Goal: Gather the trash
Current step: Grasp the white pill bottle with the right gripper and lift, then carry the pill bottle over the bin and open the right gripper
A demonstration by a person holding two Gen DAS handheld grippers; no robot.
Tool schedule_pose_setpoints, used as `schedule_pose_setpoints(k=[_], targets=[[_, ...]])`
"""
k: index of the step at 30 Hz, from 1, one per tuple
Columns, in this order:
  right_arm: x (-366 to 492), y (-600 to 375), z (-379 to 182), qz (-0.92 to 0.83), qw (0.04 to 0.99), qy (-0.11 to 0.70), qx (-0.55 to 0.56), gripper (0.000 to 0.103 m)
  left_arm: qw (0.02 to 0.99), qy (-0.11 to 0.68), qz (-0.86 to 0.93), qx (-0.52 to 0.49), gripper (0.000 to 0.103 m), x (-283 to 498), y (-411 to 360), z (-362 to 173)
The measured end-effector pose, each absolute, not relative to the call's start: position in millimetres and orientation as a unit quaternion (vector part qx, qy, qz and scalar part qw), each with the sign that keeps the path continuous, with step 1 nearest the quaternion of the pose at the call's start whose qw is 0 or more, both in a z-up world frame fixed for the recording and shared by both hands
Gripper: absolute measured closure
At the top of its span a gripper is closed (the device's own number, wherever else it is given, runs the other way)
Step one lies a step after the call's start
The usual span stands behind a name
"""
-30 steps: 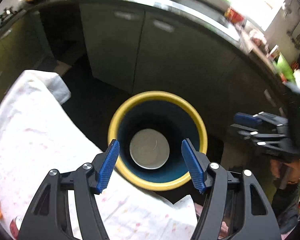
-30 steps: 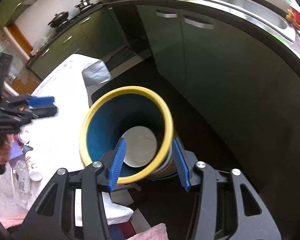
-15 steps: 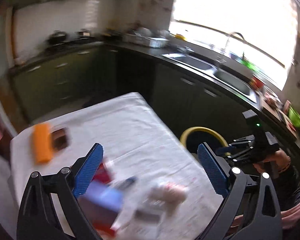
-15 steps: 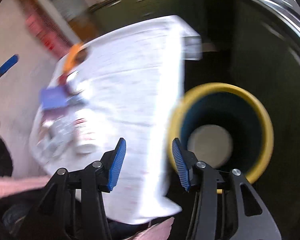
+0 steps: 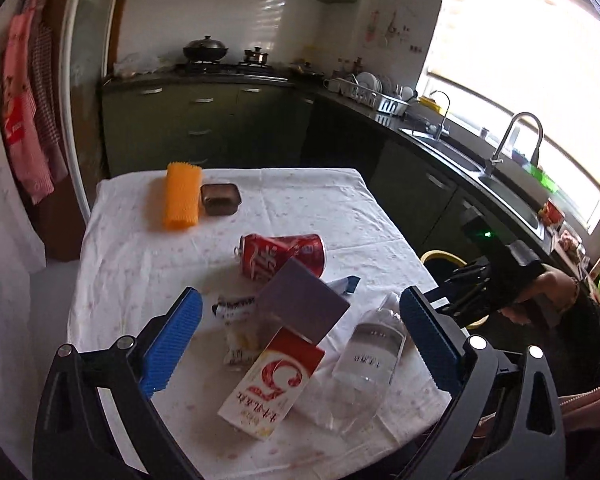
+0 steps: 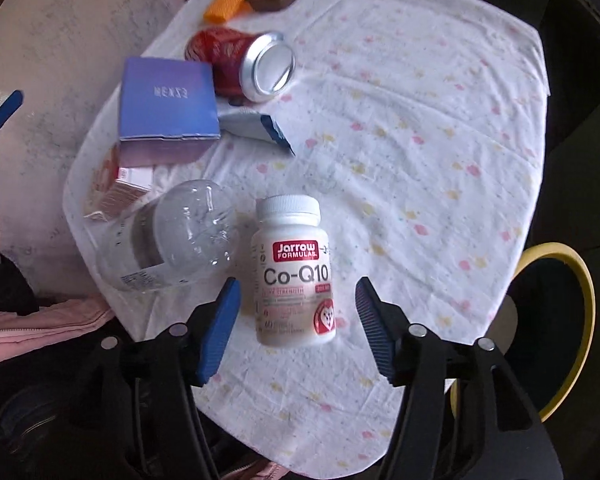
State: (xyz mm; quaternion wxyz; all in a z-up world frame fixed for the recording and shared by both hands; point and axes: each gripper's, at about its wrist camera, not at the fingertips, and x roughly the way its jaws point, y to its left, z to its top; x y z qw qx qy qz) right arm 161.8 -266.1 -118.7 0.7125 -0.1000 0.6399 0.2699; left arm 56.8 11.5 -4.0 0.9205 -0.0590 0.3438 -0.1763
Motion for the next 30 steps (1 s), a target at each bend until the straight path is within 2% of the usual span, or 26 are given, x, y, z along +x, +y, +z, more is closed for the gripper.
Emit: schedule_pose_setpoints(k=[8,10,15,24,30], targets=[[167,-257,-137,0.264,0.701,0.652,-0.117,0.047,0.918,0.345,-0.172,-0.091,0.005,55,24,-15],[171,-257,-139,0.262,0.702,0.652,-0.118,0.058,0.917,0.348,-0.171,-0.089,0.005,55,23,-17],[168,-259,-132,0.259,0.72,0.636,-0.102,0.058,0.917,0.351,-0.171,-0.085,0.005,58,19,-22],[164,-356,-90,0.184,0.779,0.599,-0.024,0.058,0.913,0.354,-0.19,-0.068,0.005,59,2,-24],[163,-445,-112,0.077,0.783,0.616,0.027,0.058,0.909,0.356,-0.21,-0.052,0.005,59,-15,-24]])
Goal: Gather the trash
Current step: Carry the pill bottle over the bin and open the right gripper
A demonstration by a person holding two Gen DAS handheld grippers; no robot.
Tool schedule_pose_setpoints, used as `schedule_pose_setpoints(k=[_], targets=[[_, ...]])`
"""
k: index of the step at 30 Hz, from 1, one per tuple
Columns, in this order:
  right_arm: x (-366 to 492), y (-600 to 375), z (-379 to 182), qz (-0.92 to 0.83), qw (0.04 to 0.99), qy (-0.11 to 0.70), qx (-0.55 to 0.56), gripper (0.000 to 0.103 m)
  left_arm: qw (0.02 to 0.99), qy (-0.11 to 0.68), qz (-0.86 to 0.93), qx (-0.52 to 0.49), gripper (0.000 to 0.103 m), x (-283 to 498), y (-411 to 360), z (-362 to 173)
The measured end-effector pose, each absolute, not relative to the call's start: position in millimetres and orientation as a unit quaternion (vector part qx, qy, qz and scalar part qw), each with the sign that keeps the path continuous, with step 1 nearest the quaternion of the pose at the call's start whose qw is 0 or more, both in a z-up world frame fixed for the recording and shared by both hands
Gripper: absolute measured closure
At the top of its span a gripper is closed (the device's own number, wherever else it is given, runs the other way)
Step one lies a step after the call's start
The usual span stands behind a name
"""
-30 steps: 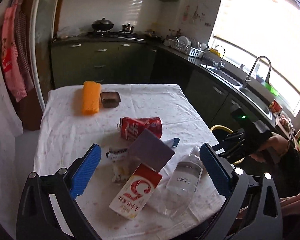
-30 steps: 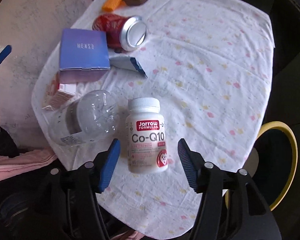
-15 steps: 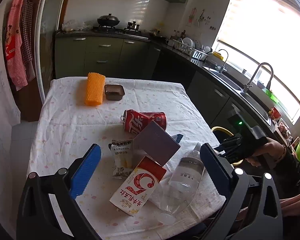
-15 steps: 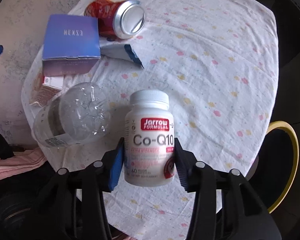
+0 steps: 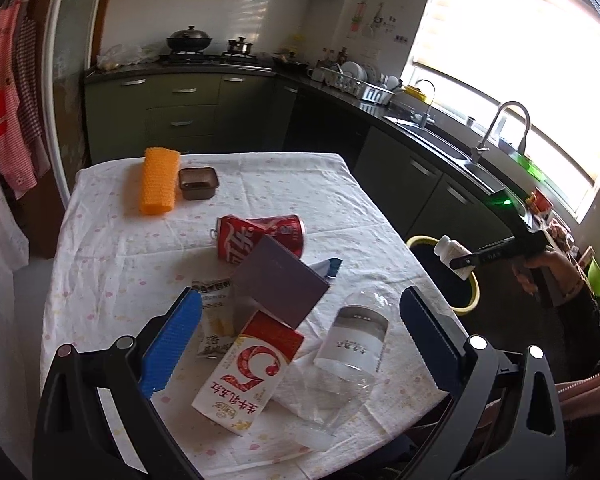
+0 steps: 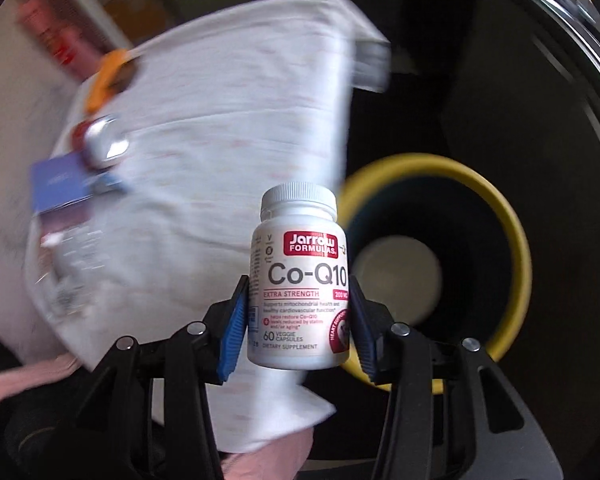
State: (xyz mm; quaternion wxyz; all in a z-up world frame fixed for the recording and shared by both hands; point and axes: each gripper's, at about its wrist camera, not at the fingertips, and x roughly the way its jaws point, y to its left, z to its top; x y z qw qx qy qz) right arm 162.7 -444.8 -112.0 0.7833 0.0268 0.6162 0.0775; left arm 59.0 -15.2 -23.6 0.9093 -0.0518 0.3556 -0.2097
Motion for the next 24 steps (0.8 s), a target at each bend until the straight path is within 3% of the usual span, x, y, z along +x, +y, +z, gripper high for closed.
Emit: schedule_pose_setpoints(k=[4,7,24], targets=[[166,-487,-141,0.041,0.769,0.635,0.056,0.058,0.905,0.36,-0.224,-0.04,0.005,59,-28,-23],[170,-507,-151,0.012,0.775,0.627,0.076,0.043,0.9,0.367,-0.235,-0.029,0.005,59,-39,-24],[120,-474,-124,0.064,0.805,0.58,0.108,0.04,0.825,0.417,-0.367,0.104,0.005,54,-126,-59]])
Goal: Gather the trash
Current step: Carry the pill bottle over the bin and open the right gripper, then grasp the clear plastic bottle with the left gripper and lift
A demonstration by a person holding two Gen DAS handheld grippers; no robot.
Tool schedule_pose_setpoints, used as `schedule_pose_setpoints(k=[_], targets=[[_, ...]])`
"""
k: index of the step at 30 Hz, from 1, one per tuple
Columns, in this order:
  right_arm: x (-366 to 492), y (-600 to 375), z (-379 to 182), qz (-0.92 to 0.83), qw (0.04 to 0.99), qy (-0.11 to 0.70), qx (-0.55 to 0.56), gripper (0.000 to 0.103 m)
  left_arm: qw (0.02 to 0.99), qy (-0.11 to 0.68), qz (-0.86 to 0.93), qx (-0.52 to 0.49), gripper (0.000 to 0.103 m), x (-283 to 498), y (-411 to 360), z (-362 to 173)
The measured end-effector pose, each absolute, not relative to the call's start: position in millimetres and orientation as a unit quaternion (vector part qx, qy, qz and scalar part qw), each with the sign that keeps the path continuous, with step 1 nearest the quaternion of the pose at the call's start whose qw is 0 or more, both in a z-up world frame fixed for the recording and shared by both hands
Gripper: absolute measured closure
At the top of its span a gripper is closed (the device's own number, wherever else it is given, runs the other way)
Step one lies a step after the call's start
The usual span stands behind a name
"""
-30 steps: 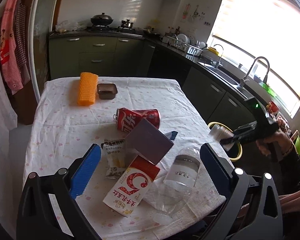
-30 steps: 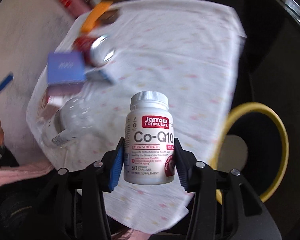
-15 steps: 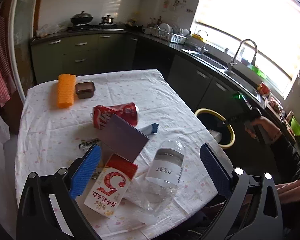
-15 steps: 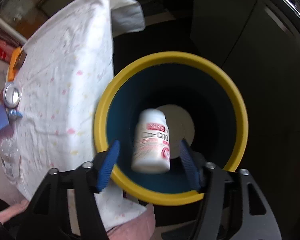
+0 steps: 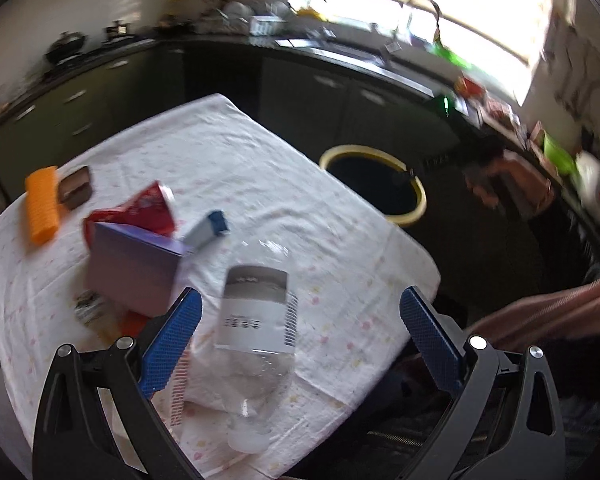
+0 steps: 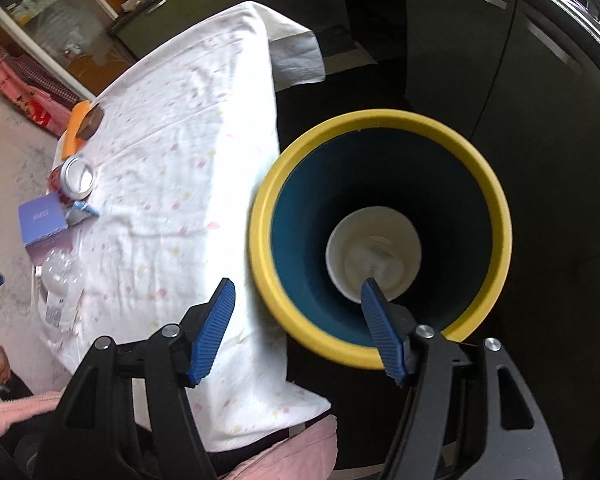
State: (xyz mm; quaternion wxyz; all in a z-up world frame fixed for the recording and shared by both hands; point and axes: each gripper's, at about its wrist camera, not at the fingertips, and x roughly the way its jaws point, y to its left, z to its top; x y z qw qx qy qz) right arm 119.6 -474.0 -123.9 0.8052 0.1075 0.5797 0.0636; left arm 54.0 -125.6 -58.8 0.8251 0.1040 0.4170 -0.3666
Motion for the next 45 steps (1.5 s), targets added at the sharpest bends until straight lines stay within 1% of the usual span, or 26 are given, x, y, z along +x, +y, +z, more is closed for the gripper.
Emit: schedule_pose_setpoints(k=[5,20,22,25,28,30,37,45], targets=[[115,-468,-125,0.074,0.805,0.579,0.106,0.039,0.793,0.459,-0.376,0.135,0.005,67,-148,-85],[119,-459,-134,0.087,0.801,0.585,0.098,0.039,0.767,0.519,-0.339,0.168,0.006,104,-161,-134],[119,-458,-135,0.088,0.8,0.585,0.098,0.039,0.764,0.525,-0.334,0.171,0.008,106,-162,-138],[119,-457,-136,0.089,0.8,0.586,0.098,0.039,0.76,0.534,-0.325,0.177,0.014,108,-163,-144],[119,-456,-138,0.09,0.798,0.587,0.098,0.039,0.761,0.536,-0.316,0.185,0.024,110,-162,-146],[119,-455,-138,0.091,0.798,0.587,0.098,0.039,0.762,0.538,-0.308,0.19,0.036,111,-161,-148],[118,-456,-135,0.092,0.801,0.583,0.099,0.039,0.766,0.532,-0.307,0.192,0.037,110,-161,-139],[114,-460,-132,0.096,0.804,0.577,0.106,0.039,0.783,0.49,-0.326,0.198,0.037,102,-173,-96]])
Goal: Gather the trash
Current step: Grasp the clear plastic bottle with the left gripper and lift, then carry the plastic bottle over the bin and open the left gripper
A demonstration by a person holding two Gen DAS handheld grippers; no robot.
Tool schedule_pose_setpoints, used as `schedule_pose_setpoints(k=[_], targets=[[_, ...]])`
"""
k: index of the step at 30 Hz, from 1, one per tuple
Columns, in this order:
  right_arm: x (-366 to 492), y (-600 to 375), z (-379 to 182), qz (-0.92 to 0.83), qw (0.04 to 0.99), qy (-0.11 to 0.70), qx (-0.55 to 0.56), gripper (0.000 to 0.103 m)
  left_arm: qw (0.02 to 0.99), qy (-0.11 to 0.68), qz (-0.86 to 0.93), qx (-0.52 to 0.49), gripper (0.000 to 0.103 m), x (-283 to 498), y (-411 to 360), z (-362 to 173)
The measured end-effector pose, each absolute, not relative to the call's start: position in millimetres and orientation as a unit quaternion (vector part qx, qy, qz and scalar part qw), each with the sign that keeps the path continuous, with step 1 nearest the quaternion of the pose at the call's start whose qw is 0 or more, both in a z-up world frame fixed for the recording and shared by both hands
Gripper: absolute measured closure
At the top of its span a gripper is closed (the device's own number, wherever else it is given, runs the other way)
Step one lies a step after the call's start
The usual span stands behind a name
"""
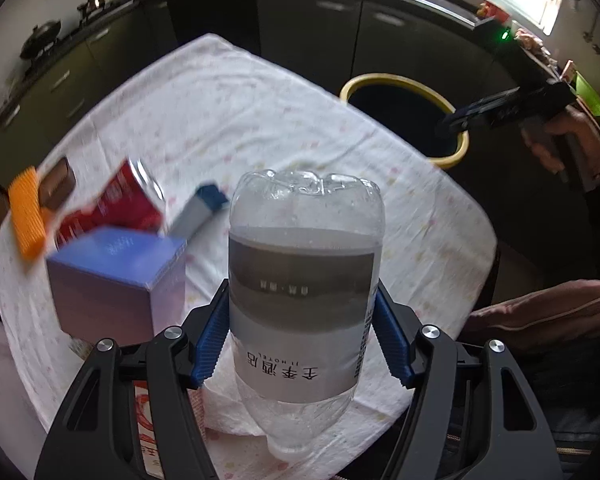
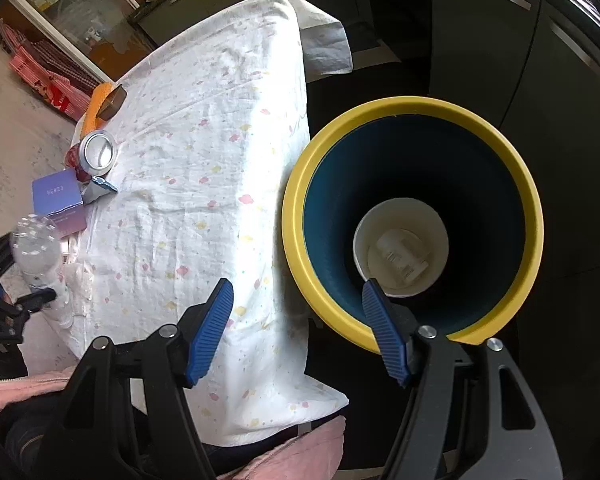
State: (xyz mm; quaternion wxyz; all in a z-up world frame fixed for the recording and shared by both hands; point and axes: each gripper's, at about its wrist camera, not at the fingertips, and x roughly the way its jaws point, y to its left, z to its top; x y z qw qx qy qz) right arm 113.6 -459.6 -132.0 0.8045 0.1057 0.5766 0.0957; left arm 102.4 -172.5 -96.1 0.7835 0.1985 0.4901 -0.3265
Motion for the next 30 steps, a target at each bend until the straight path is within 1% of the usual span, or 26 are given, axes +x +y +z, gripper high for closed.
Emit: schedule_pose_setpoints(k=[9,14,24,27,30], targets=[[100,-470,-126,0.098,0.813,0.562,0.116,0.039,0.807,0.435,-0.35,0.194,0.038,104,-193,-45],[91,-483,-118,0.086,0.823,0.548,0.122,0.039,0.813,0.405,-0.372,0.192,0.038,108,-217,-22],[62,-527,-112,0.049,0.837,0.525,0.145,0.039,0.796,0.373,-0.437,0.19,0.038,129,-320,2],[52,-541,-112,0.037,0.839,0.521,0.155,0.039,0.79,0.375,-0.449,0.18,0.038,145,-361,-2],[45,-553,-115,0.029,0.838,0.519,0.164,0.038,0.776,0.388,-0.463,0.179,0.037,161,-405,-18]])
